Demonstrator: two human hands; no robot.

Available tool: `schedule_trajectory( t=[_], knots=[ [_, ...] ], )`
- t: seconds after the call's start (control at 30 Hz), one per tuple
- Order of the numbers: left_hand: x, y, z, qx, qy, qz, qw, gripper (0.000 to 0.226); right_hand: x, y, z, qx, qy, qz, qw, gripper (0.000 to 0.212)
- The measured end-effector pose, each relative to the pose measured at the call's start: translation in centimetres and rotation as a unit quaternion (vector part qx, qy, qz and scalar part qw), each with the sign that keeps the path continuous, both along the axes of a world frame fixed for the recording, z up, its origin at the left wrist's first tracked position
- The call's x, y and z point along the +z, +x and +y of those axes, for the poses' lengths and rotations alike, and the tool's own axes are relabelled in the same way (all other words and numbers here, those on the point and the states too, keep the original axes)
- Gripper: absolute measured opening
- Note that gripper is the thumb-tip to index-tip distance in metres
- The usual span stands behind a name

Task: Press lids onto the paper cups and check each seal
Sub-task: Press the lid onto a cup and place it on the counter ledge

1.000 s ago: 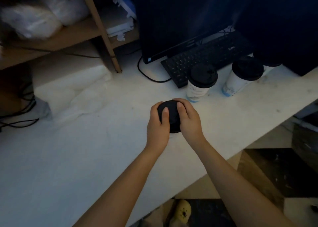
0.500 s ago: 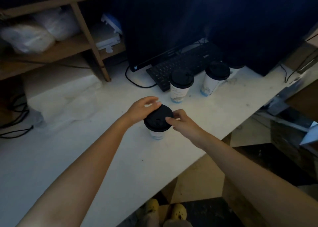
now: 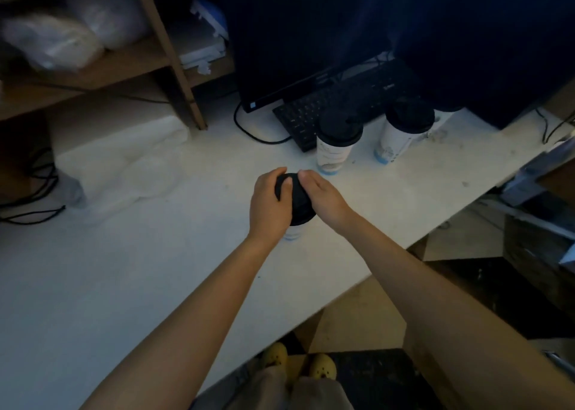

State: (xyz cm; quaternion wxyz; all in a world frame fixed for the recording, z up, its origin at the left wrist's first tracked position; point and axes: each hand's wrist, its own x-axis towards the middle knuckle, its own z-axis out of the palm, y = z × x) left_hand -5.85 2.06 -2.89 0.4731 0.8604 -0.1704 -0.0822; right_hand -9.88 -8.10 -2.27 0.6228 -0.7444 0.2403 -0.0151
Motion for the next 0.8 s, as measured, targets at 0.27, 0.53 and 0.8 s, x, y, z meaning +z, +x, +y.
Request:
schedule_trajectory(
  t=[0.27,0.53,0.8],
  knots=[
    [-0.9,0.4,0.0,-0.007,0.003,-0.014,1.000,0.032,-1.2,0.1,-0.1,-0.013,0.070,-0.023,0.997,0.026],
    [1.2,2.8,1.2,-0.238,0.130,-0.027,0.962,0.039,-0.9,-4.3,-2.0,0.069,0.133,0.075,0.986,0.052],
    [2.9,1.5,-1.5,-0.280,0.275,-0.165,0.905,0.054,-3.4,-7.1,-3.4,0.236,-0.020,0.100,0.966,0.081]
  ],
)
